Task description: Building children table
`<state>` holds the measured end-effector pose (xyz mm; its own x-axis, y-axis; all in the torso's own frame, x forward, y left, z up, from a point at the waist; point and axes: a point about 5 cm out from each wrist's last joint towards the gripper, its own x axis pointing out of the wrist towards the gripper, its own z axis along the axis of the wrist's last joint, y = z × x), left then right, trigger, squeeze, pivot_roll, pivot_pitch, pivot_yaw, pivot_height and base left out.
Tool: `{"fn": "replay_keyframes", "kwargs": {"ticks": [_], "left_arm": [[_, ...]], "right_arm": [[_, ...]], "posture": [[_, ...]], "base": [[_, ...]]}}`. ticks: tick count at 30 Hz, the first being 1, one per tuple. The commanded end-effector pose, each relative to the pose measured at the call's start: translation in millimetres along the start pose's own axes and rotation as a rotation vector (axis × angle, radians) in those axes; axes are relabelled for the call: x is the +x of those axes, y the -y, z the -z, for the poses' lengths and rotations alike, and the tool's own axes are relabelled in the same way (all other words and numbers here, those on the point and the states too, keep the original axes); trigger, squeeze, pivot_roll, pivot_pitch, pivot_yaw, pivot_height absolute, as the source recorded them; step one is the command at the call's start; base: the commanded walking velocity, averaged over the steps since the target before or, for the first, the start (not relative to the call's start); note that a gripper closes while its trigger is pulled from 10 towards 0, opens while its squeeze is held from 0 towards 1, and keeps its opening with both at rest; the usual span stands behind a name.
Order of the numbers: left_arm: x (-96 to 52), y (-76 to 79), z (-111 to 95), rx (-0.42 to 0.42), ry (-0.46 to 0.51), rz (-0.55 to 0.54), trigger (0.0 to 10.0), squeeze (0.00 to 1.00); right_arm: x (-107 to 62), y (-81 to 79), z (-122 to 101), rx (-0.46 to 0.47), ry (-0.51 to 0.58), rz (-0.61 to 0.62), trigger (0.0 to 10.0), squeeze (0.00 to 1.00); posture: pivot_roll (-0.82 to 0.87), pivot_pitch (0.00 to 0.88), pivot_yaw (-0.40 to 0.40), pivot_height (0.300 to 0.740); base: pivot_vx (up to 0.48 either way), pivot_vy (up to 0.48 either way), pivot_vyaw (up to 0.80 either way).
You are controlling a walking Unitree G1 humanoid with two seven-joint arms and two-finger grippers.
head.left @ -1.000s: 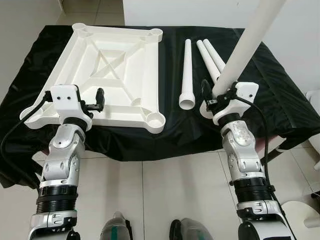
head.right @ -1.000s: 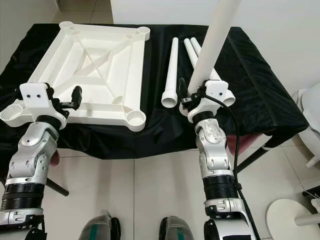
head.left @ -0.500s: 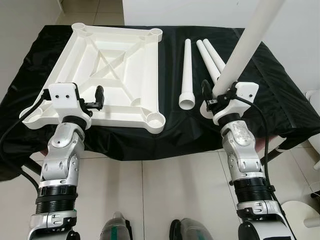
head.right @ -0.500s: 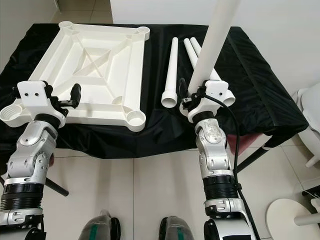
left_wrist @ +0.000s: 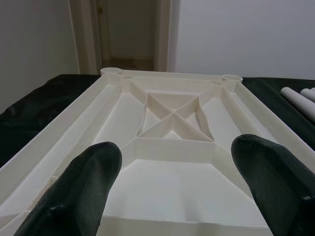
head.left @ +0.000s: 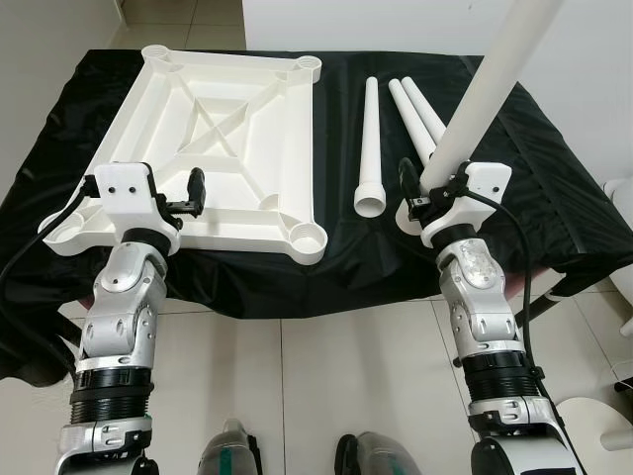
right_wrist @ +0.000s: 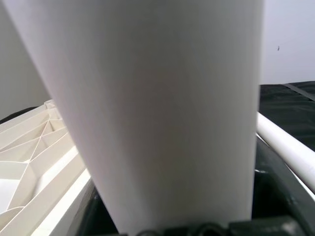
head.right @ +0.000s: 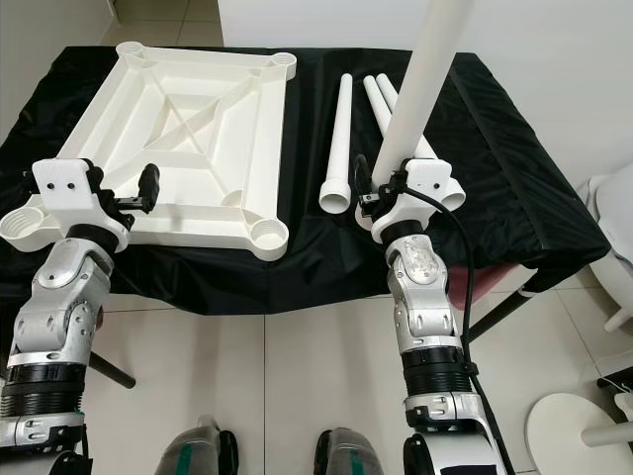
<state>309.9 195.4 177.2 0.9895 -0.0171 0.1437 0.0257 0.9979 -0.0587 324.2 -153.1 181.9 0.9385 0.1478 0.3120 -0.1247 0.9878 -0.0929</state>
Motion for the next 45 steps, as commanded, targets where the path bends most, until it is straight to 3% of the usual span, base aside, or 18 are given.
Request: {"fn": "replay_keyframes", "kwargs": {"ticks": [1, 38, 45], "left_arm": [[-1.9, -0.7, 1.9, -0.010, -0.013, 0.001, 10.0, 0.00], [-3.4, -1.8, -1.0, -0.022, -0.001, -0.015, 10.0, 0.00], [-4.5, -0.1, 2.9, -0.016, -0.017, -0.005, 10.0, 0.00]], "right_arm": [[2.8, -1.1, -3.2, -0.010, 0.011, -0.011, 10.0, 0.00], [8.5, -1.4, -3.8, -0.028, 0.013, -0.045, 10.0, 0.00], [9.5, -1.0, -3.6, -0.032, 0.013, -0.048, 10.0, 0.00]], "posture": [[0.00, 0.000, -0.023, 0.740], [0.01, 0.000, -0.047, 0.740], [0.01, 0.000, -0.046, 0.740]], "base": [[0.000, 0.000, 0.00], [0.257, 0.000, 0.00], [0.000, 0.000, 0.00]]}}
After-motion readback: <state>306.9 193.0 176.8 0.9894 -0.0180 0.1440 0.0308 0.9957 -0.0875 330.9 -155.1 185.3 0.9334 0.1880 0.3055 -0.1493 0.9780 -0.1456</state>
